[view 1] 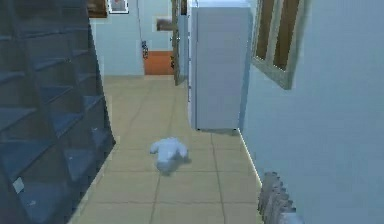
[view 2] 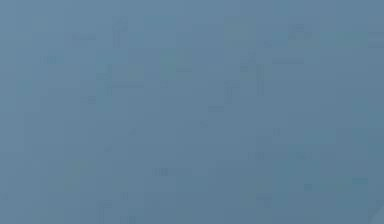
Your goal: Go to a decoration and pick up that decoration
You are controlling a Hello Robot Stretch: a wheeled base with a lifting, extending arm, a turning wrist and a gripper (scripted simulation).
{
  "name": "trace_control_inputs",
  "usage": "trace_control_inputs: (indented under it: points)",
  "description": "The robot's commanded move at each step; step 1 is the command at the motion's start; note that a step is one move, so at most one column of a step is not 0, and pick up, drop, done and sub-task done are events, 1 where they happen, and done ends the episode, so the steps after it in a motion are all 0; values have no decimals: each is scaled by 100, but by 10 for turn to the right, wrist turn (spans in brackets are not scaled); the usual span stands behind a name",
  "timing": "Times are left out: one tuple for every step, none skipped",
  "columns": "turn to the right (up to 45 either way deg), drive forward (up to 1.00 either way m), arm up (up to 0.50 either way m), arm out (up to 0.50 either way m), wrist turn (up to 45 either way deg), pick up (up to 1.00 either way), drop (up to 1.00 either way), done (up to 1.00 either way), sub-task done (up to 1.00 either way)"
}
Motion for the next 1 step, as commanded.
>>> trace_control_inputs:
  points:
    - [-90, 0, 0, 0, 0, 0, 0, 0, 0]
